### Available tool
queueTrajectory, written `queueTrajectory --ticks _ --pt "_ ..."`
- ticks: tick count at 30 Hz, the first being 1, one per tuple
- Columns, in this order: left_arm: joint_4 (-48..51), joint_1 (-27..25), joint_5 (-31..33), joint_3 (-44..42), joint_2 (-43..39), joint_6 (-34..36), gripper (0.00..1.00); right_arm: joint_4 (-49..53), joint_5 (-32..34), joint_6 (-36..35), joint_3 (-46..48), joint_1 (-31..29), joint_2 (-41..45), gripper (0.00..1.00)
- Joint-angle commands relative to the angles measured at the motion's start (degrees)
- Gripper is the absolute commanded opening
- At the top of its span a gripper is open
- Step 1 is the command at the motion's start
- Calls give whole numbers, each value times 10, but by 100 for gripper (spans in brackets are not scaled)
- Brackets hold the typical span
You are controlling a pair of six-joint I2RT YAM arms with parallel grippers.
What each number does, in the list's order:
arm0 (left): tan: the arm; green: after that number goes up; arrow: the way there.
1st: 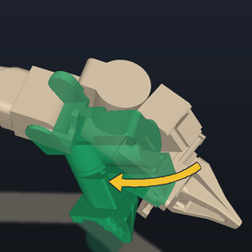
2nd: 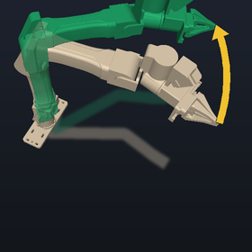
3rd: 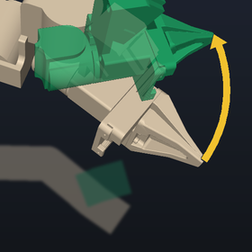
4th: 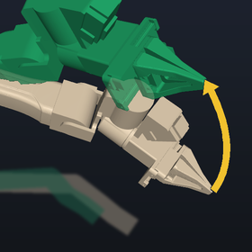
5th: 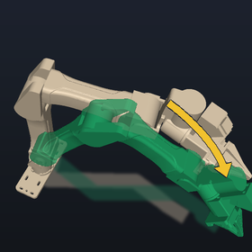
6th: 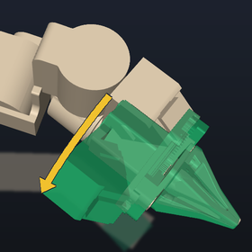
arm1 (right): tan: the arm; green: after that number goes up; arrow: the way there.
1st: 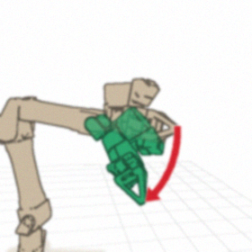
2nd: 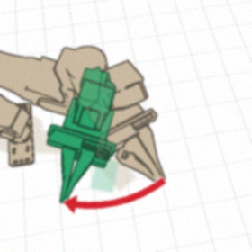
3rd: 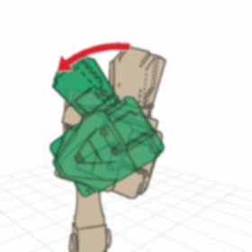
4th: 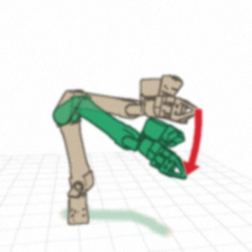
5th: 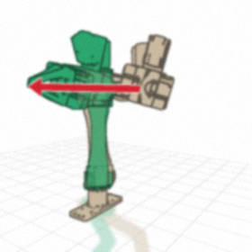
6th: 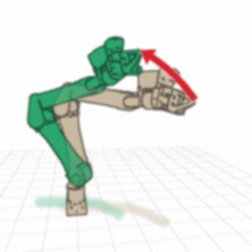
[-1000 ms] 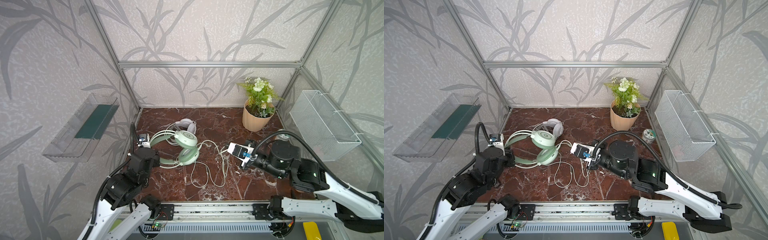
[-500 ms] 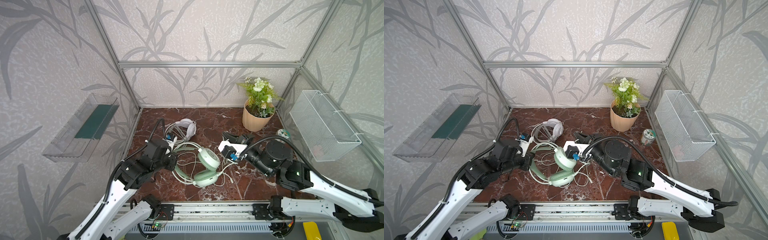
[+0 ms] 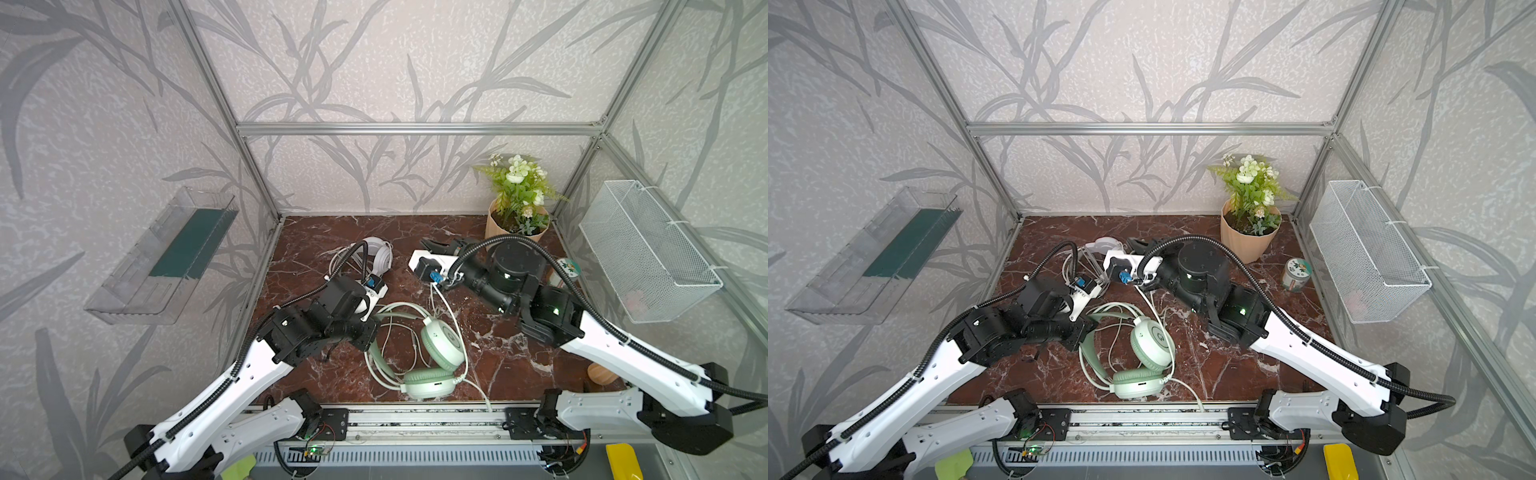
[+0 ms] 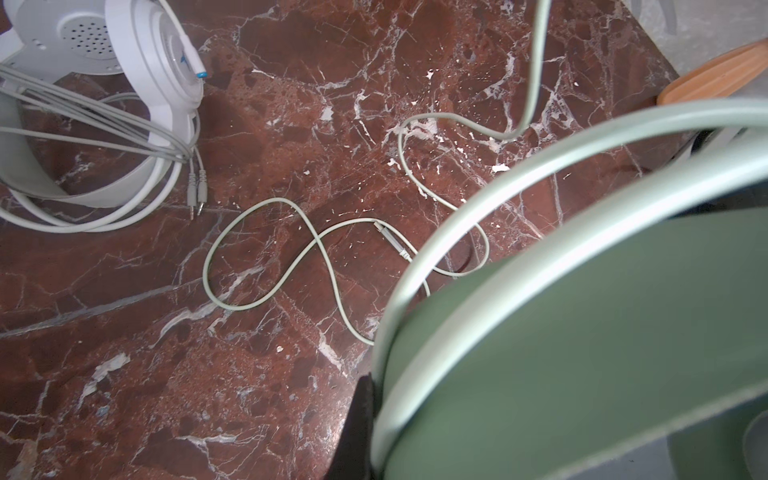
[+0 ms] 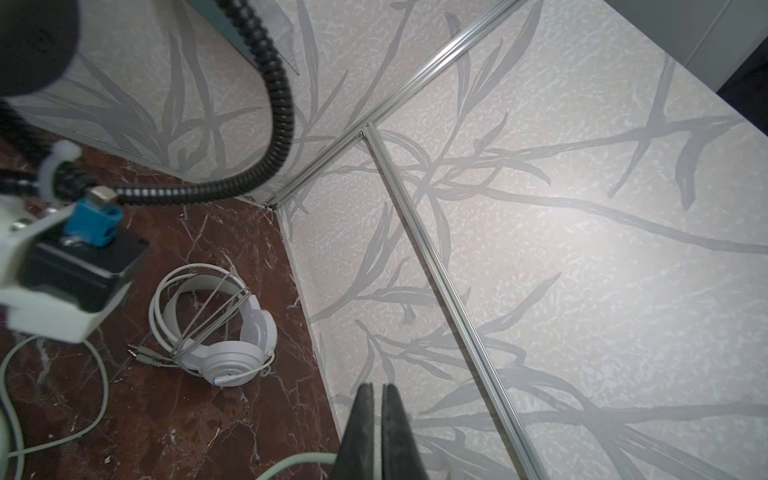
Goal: Wrap the headphones
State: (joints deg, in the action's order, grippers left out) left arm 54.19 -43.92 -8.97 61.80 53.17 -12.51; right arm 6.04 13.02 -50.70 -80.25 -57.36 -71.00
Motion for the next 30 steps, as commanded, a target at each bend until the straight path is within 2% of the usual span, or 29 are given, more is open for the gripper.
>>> queueTrajectory --ticks 1,2,5,7,9,14,20,23,27,30 --pt "-46 -24 -35 21 -1 -17 0 -4 -17 54 -47 21 -35 0" --pt "-47 -32 -32 24 2 -19 0 -5 -4 56 -55 22 -45 0" --pt "-22 -47 37 36 2 -15 0 -8 10 72 -63 20 -40 0" --pt "5 -45 117 42 -2 -24 0 -33 -4 89 -37 21 -10 0" --pt "30 -32 148 49 12 -28 0 -31 -29 104 -23 20 13 0" --pt "31 -27 116 69 62 -32 0 -5 -42 139 -18 4 28 0" --pt "15 -30 93 103 66 -43 0 -21 -25 151 -2 -6 5 0" --pt "21 -33 108 109 73 -57 0 -23 17 143 -20 -6 -21 0" --pt "36 -33 158 105 77 -87 0 -22 28 174 -30 -7 -20 0" --pt "20 -33 133 106 73 -95 0 -31 23 177 -21 -7 -28 0"
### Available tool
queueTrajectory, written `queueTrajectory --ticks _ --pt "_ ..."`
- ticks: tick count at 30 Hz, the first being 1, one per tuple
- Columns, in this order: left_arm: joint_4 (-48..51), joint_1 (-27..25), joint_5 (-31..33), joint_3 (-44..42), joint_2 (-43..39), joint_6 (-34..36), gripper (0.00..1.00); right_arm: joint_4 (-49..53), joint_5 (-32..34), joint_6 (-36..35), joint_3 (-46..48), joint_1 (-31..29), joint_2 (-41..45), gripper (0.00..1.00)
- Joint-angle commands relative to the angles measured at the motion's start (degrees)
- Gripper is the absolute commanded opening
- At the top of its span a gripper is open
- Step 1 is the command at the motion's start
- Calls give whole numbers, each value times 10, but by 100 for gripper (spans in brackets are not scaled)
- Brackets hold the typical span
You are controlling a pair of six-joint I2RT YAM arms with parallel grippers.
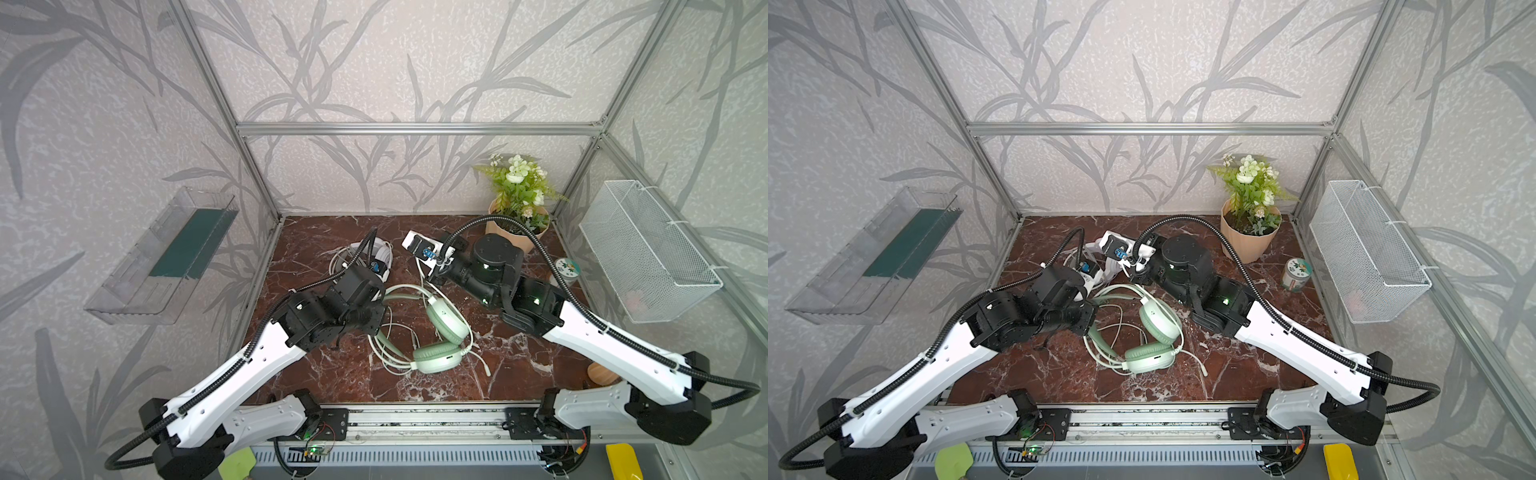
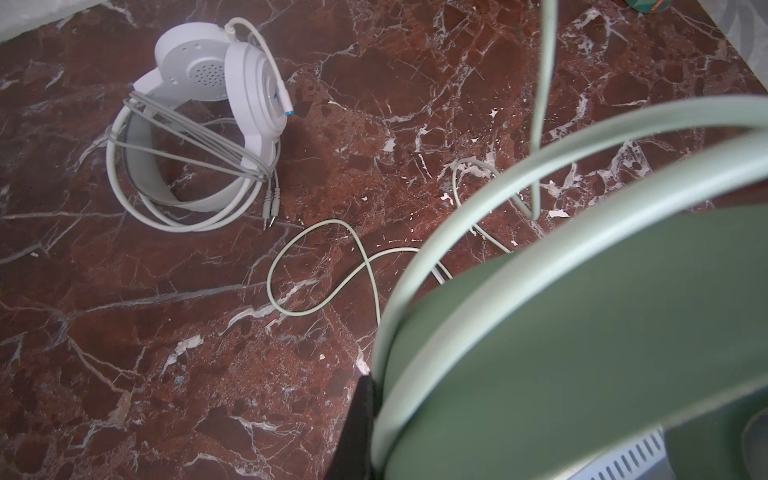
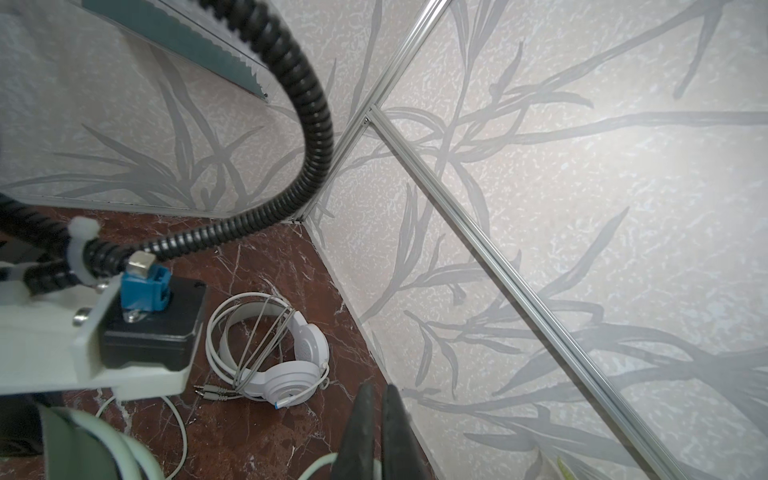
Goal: Wrap the headphones
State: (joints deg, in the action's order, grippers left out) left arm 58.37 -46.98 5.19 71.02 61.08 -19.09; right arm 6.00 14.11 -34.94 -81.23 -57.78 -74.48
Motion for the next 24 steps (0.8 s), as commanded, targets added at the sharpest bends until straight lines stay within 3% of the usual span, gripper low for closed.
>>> queueTrajectory --ticks 1,6,10,19,24 --pt "-28 -4 -24 16 -5 -30 0 -31 16 14 -14 -3 -3 0" --pt "-46 -42 -58 35 3 -13 0 -31 66 -21 -44 5 -61 0" --pt "-45 -66 -58 37 -2 -2 0 4 65 -10 -77 16 -87 1" --pt "-58 -72 -72 30 -28 -8 0 49 47 17 -85 21 -94 42" --pt "-47 -72 -71 50 -40 -17 0 75 51 40 -84 38 -91 50"
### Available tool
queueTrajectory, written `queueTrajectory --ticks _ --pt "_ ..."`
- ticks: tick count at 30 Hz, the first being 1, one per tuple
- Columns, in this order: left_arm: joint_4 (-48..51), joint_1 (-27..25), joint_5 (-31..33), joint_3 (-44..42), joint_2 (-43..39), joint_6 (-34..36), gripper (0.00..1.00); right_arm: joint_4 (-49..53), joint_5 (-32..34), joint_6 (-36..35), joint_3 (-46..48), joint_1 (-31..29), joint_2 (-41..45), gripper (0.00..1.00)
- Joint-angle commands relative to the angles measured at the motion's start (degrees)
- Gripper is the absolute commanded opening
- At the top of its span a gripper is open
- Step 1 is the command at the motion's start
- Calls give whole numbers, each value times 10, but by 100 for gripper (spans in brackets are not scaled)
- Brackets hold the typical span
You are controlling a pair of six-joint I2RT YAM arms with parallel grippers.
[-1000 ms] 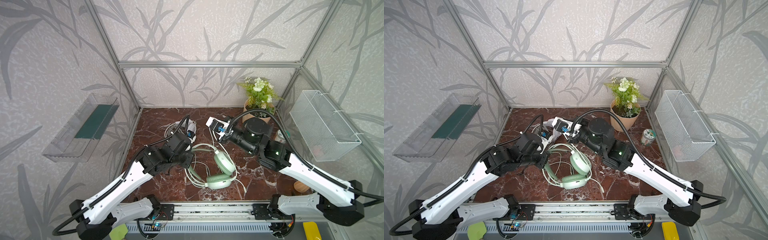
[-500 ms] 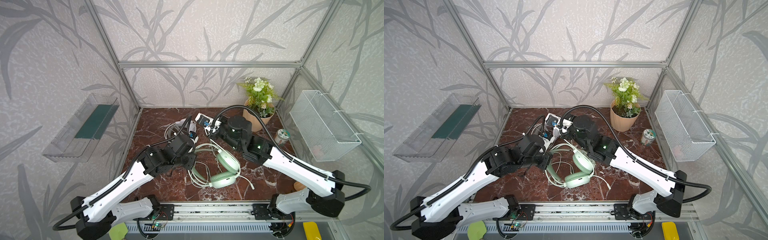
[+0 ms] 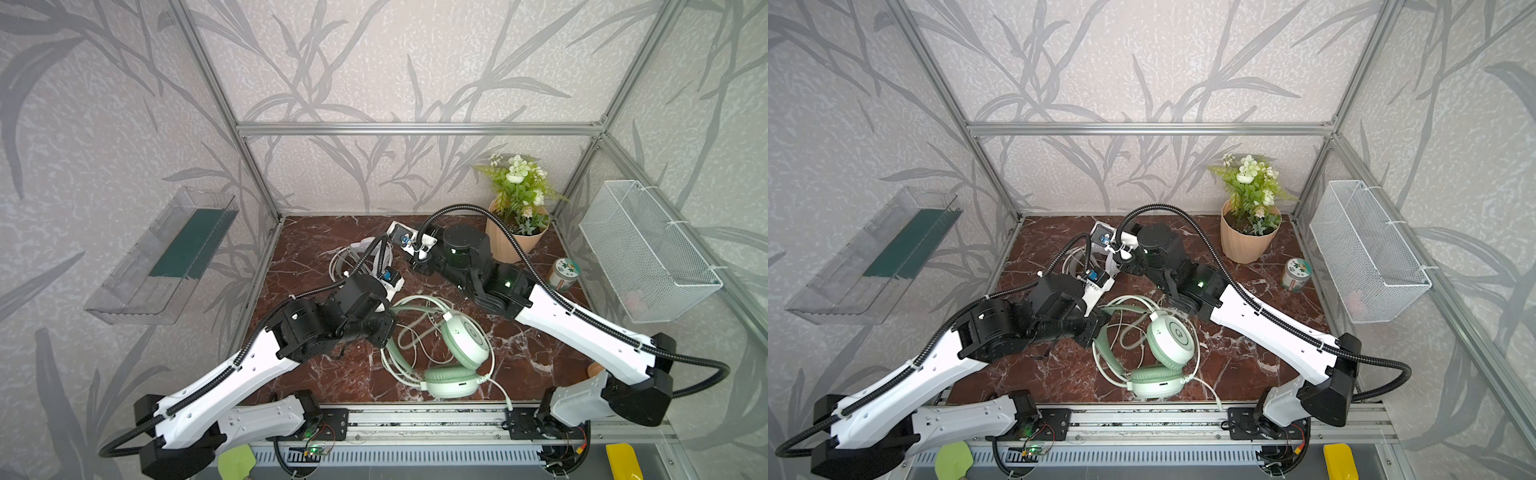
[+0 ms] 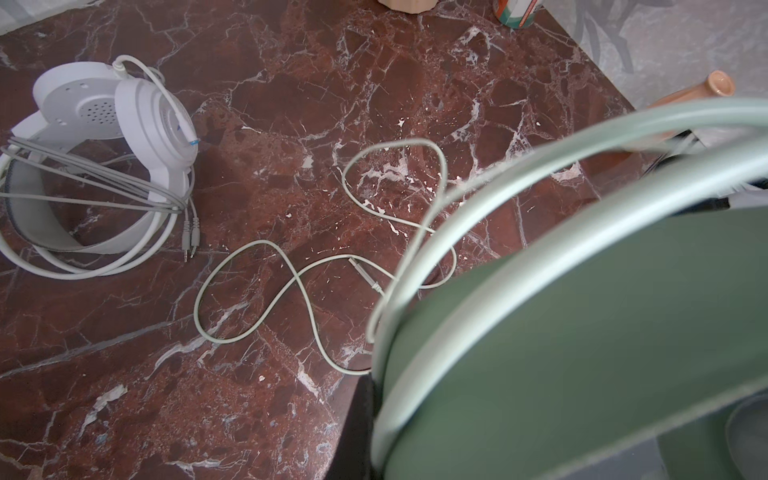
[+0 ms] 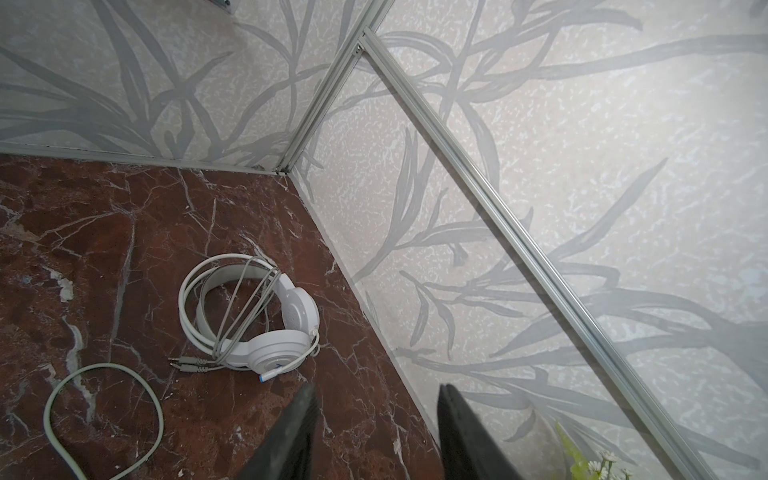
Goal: Wrap the headphones
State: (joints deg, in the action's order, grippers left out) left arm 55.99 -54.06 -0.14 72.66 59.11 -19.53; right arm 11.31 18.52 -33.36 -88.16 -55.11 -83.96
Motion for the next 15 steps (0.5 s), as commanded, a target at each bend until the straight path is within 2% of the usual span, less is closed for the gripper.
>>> queueTrajectory --ticks 1,9,15 --pt "-21 -2 -19 41 -24 -16 0 27 2 35 -13 17 5 51" --pt "-20 -1 -50 80 -45 -40 0 43 -28 87 -8 44 16 57" --pt "-13 0 -56 98 -62 -55 0 24 -62 155 15 91 53 64"
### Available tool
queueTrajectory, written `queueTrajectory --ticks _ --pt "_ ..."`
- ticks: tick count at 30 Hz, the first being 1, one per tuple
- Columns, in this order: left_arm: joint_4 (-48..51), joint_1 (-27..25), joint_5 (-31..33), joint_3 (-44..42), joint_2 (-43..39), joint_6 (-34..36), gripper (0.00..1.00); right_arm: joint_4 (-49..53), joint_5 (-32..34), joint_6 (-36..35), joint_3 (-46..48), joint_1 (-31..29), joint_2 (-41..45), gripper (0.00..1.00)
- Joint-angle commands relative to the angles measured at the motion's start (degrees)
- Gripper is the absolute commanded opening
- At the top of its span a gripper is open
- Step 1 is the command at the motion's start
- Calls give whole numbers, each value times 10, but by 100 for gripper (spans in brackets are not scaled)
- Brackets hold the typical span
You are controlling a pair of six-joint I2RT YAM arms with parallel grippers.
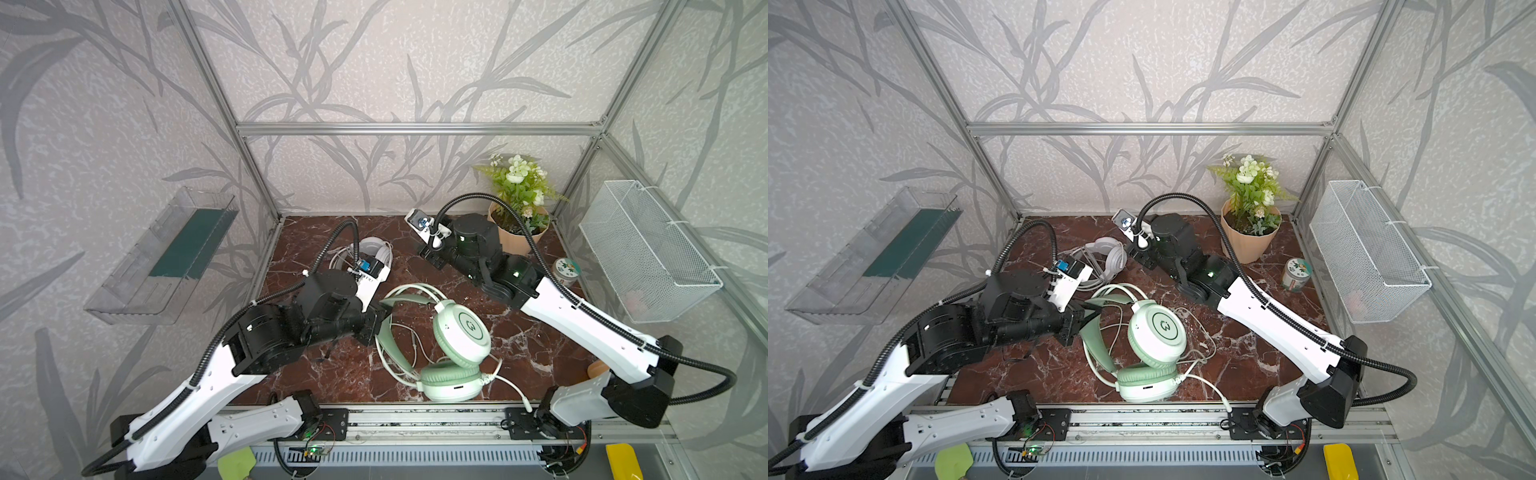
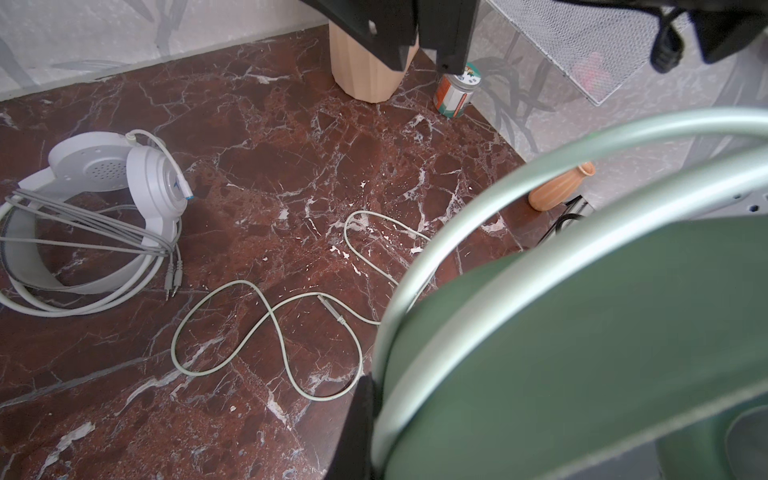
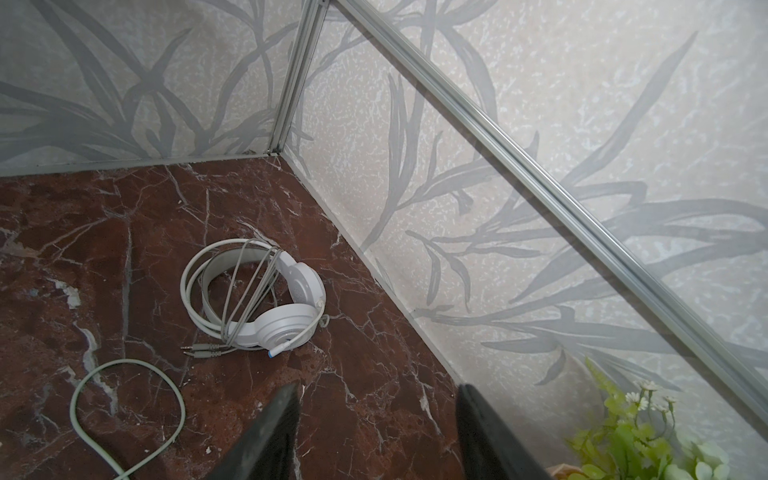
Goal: Wrap the headphones
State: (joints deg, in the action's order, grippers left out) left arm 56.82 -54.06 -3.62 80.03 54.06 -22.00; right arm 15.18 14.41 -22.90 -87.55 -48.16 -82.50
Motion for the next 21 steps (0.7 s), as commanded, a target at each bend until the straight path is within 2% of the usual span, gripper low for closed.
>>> queueTrajectory --ticks 1,5,9,12,15,17,21 --pt "-20 0 -25 26 -13 -35 0 -23 -33 64 19 30 49 65" --pt "-25 5 -46 33 -16 -55 0 -58 -73 110 64 55 81 71" --pt "-28 16 -62 47 -16 -78 0 -88 -73 139 114 70 101 75" --pt "-36 35 -93 55 -19 -94 0 -128 -75 187 170 94 125 77" --pt "-48 73 -135 56 -20 -119 0 -205 -66 256 248 119 171 77" --pt "-64 116 -185 49 -20 -138 0 -266 -67 276 314 126 204 78" --pt "-89 190 -257 40 -13 -175 0 -269 -34 336 375 128 227 78"
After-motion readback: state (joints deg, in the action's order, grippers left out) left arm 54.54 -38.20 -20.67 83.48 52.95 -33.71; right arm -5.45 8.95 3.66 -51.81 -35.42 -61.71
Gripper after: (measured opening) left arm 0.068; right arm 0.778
